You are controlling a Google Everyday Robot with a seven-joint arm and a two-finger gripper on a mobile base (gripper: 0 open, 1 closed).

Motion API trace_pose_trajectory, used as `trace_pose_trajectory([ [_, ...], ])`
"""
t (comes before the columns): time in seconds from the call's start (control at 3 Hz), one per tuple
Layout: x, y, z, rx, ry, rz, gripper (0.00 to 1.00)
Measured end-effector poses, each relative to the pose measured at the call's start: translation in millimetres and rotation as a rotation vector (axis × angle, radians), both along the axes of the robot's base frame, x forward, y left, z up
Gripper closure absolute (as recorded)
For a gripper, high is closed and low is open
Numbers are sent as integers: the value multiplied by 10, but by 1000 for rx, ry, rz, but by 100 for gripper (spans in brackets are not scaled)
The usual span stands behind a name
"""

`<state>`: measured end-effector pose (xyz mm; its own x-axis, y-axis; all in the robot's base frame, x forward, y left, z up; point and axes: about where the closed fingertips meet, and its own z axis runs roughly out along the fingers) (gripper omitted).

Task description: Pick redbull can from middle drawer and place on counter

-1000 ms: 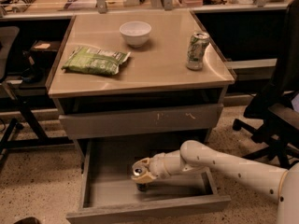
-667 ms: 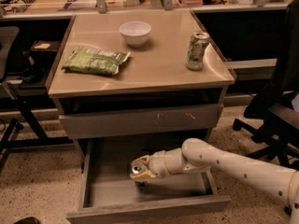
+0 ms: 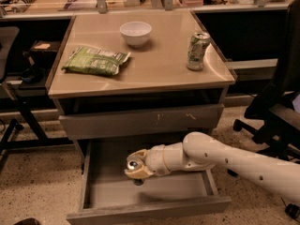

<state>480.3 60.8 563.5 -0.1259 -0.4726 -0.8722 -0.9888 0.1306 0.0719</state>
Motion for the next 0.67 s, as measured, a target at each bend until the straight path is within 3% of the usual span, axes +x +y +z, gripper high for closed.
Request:
trace_pose_trajectory([
  [0.33,-48,73,487,-29,-44,-5,100],
  [0.67,-30,71,602,-44,-68,-4,100],
])
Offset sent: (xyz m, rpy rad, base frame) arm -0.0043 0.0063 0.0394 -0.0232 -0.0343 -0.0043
